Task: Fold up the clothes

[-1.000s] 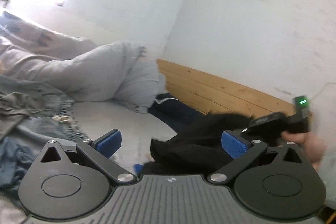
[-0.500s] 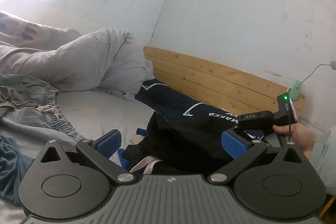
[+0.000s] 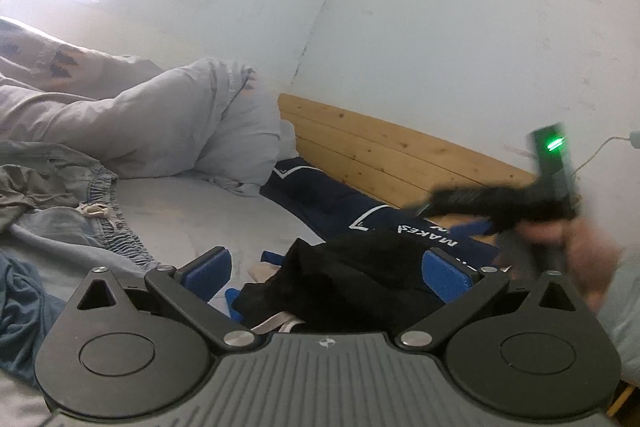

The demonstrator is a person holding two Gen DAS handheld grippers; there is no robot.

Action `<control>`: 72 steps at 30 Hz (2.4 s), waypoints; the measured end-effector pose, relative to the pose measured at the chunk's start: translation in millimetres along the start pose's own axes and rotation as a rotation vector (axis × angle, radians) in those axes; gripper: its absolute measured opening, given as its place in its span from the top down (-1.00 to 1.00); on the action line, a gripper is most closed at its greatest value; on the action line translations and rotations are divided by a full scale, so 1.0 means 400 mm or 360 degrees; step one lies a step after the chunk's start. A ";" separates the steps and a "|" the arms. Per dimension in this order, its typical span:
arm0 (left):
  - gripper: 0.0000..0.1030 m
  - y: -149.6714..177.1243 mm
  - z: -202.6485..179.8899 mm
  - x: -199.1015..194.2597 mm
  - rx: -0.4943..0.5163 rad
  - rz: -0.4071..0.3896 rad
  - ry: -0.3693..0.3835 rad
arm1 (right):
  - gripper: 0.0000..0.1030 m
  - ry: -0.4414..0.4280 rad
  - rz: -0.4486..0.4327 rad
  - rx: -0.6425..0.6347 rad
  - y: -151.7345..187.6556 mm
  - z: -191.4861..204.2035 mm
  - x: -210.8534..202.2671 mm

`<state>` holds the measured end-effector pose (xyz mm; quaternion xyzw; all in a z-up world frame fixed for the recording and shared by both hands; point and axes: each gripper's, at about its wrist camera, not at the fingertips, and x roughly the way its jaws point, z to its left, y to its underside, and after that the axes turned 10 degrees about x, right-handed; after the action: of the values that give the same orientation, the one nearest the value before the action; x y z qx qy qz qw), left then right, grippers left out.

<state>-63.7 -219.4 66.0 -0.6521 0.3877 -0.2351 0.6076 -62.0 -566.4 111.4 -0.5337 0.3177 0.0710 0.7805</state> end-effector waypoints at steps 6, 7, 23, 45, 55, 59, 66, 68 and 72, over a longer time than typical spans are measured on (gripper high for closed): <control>-1.00 0.004 0.022 0.000 -0.0032 0.0018 -0.0023 | -1.00 0.0223 0.0287 -0.0110 0.077 0.004 0.197; -1.00 0.006 0.024 0.001 -0.0034 0.0028 -0.0026 | -1.00 0.0230 0.0304 -0.0118 0.089 0.005 0.206; -1.00 -0.013 0.081 -0.044 -0.0118 0.0017 -0.0071 | -1.00 0.0262 0.0282 -0.0071 0.088 0.053 0.126; -1.00 -0.136 0.201 -0.353 -0.0423 -0.0012 -0.0295 | -1.00 -0.0383 0.0164 -0.0121 0.131 0.442 -0.499; -1.00 -0.031 0.309 -0.344 -0.0154 0.0293 -0.0927 | -1.00 -0.0339 0.0419 -0.0114 0.304 0.597 -0.189; -1.00 0.025 0.367 -0.275 -0.0093 0.0520 -0.1050 | -1.00 -0.0286 0.0379 -0.0156 0.369 0.658 -0.064; -1.00 0.072 0.458 -0.184 -0.0208 0.0674 -0.1125 | -1.00 -0.0289 0.0286 -0.0307 0.441 0.722 0.104; -1.00 0.082 0.466 -0.174 -0.0207 0.0661 -0.1142 | -1.00 -0.0289 0.0253 -0.0297 0.448 0.715 0.124; -1.00 0.113 0.464 -0.158 -0.0118 0.0679 -0.1187 | -1.00 -0.0276 0.0190 -0.0221 0.465 0.683 0.163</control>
<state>33.3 -54.3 4.4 -0.6191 0.2760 0.1617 0.7172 20.6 -263.2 -9.9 -0.5585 0.2745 0.1852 0.7605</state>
